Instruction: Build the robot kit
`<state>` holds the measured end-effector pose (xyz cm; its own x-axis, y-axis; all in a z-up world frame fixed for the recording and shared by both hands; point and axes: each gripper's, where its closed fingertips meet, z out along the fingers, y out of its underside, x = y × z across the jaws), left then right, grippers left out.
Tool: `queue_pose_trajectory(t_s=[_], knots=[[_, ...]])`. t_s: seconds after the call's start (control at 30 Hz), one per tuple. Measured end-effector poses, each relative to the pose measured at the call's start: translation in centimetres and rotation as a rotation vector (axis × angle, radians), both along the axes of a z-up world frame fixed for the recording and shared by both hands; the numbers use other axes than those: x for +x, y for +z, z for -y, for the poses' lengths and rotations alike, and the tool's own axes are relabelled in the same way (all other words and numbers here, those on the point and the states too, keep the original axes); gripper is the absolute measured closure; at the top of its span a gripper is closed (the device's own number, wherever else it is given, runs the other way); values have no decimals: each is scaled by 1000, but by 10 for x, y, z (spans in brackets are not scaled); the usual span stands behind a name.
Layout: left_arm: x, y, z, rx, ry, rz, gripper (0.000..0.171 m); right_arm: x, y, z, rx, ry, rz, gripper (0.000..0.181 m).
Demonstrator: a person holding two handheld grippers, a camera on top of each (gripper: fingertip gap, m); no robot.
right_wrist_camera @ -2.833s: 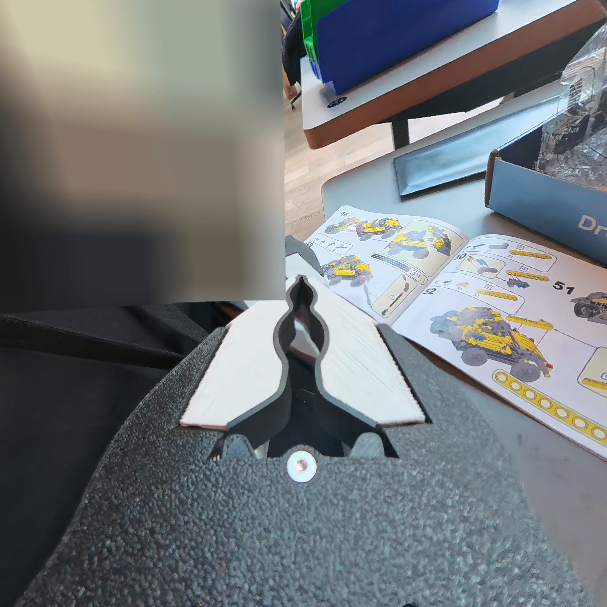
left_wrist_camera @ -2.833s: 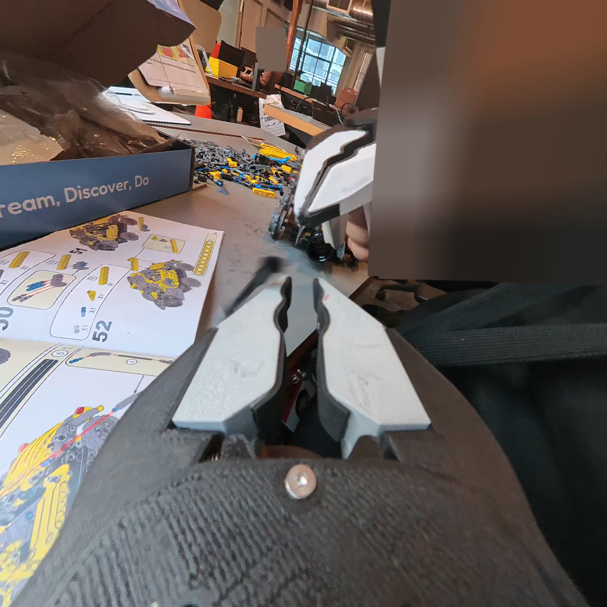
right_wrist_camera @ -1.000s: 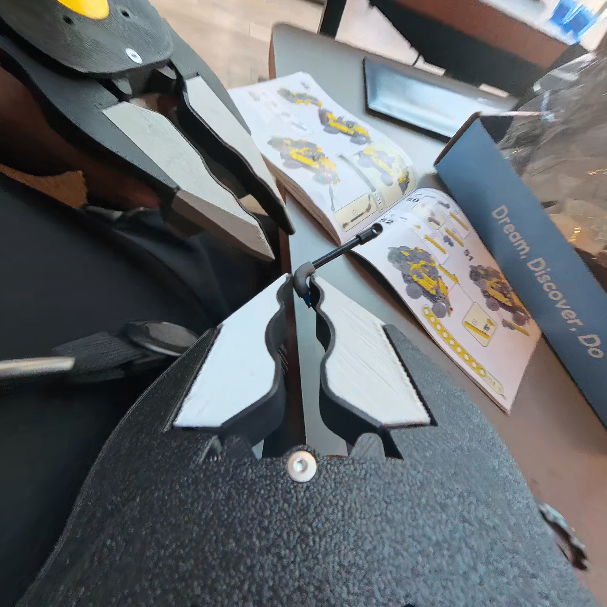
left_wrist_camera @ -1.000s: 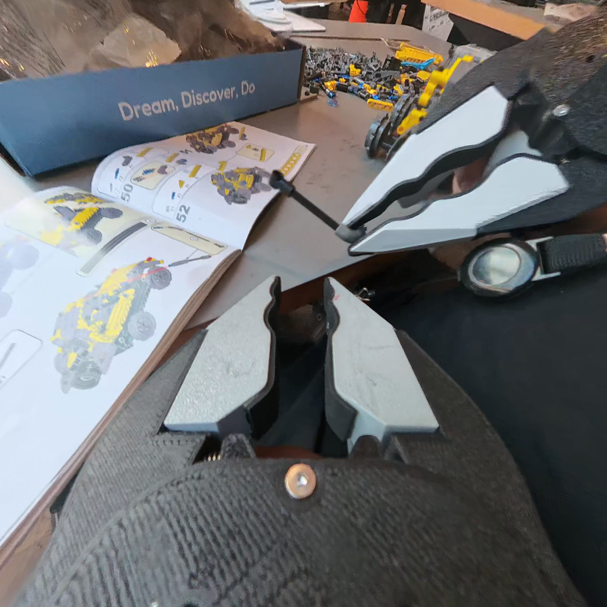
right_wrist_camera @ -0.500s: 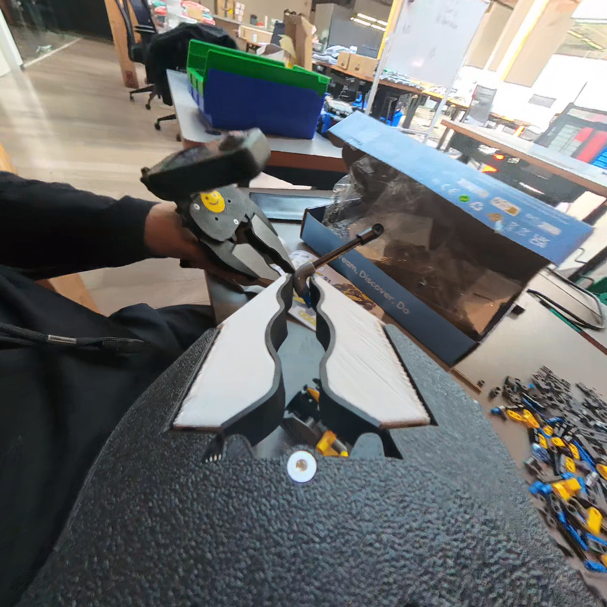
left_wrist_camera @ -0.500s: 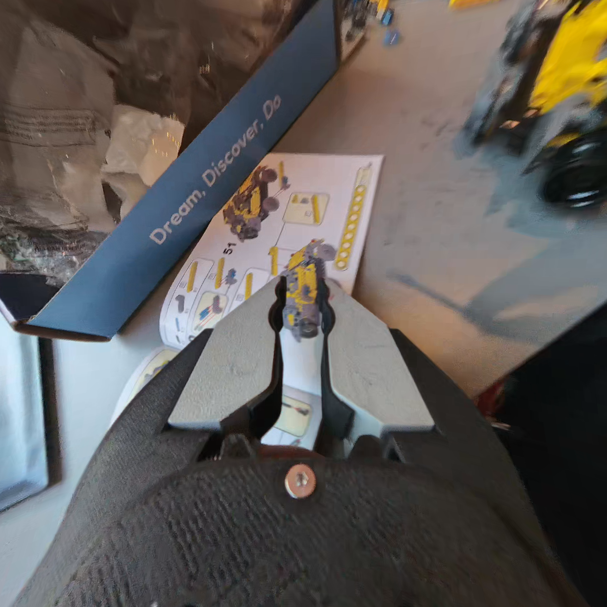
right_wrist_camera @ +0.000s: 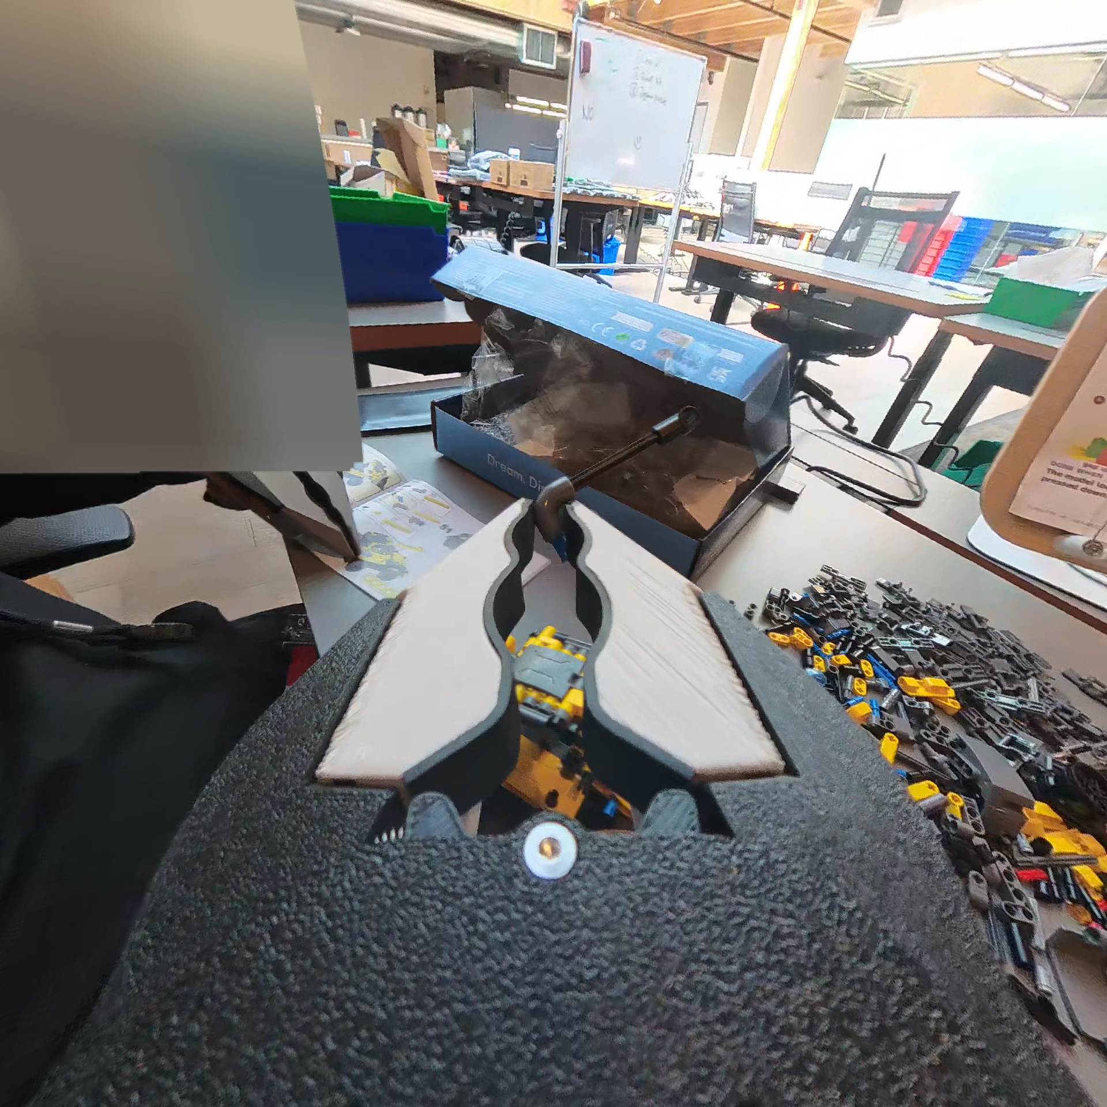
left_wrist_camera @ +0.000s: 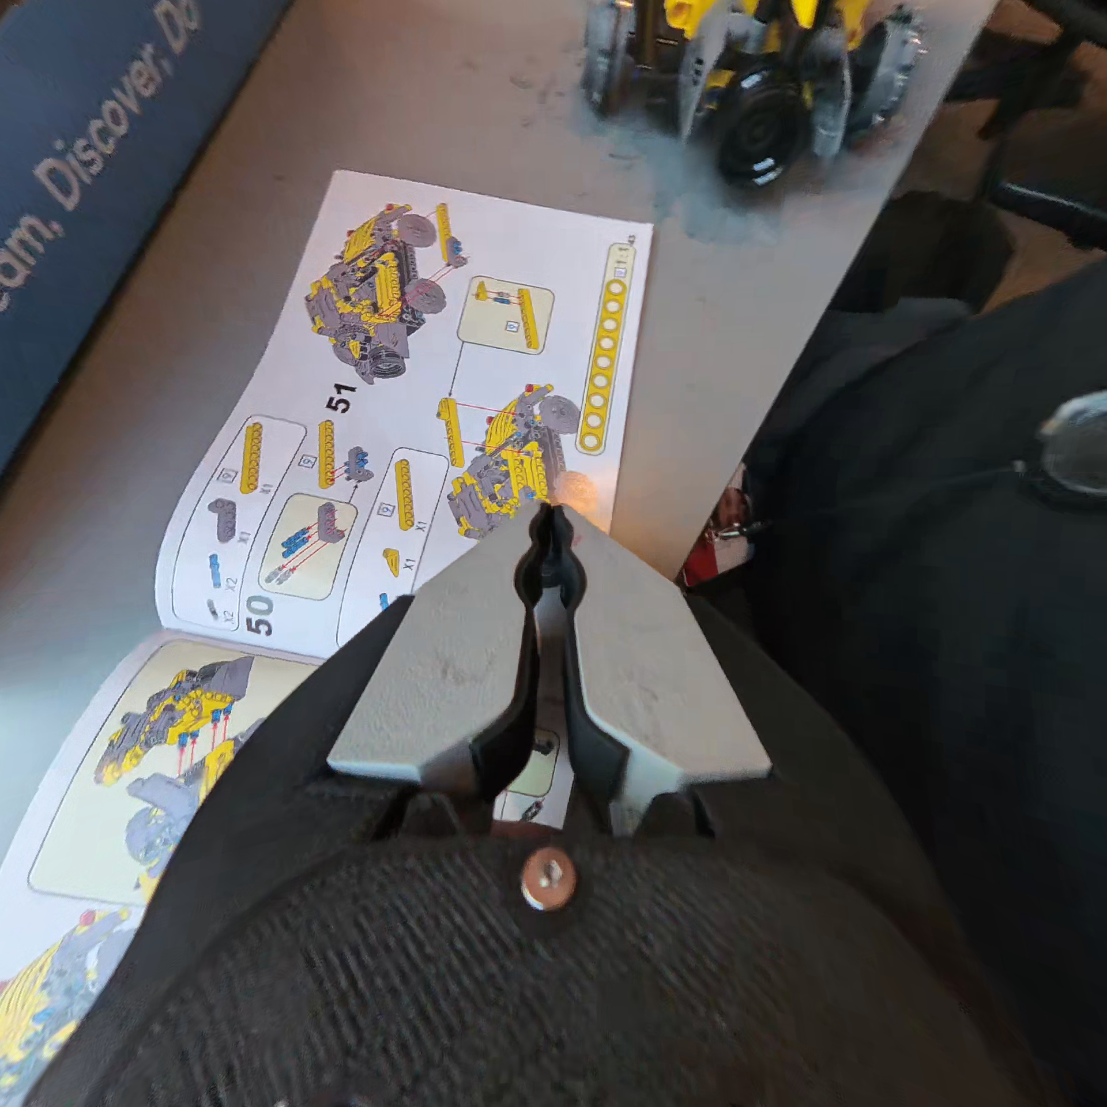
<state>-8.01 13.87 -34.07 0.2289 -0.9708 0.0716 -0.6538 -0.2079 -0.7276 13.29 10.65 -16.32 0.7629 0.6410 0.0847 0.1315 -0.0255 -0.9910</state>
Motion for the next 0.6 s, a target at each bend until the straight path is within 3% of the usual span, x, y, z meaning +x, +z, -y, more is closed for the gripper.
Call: queue_pose_trajectory(t_s=[0.23,0.43,0.6], knots=[[7,0,11,-72,-180,4,171,22,10,-21,26,120,-183,174],[8,2,11,-140,-189,25,171,29,5,-54,76,219,-180,173],[8,2,11,-77,-191,30,171,23,5,-68,104,389,-176,173]])
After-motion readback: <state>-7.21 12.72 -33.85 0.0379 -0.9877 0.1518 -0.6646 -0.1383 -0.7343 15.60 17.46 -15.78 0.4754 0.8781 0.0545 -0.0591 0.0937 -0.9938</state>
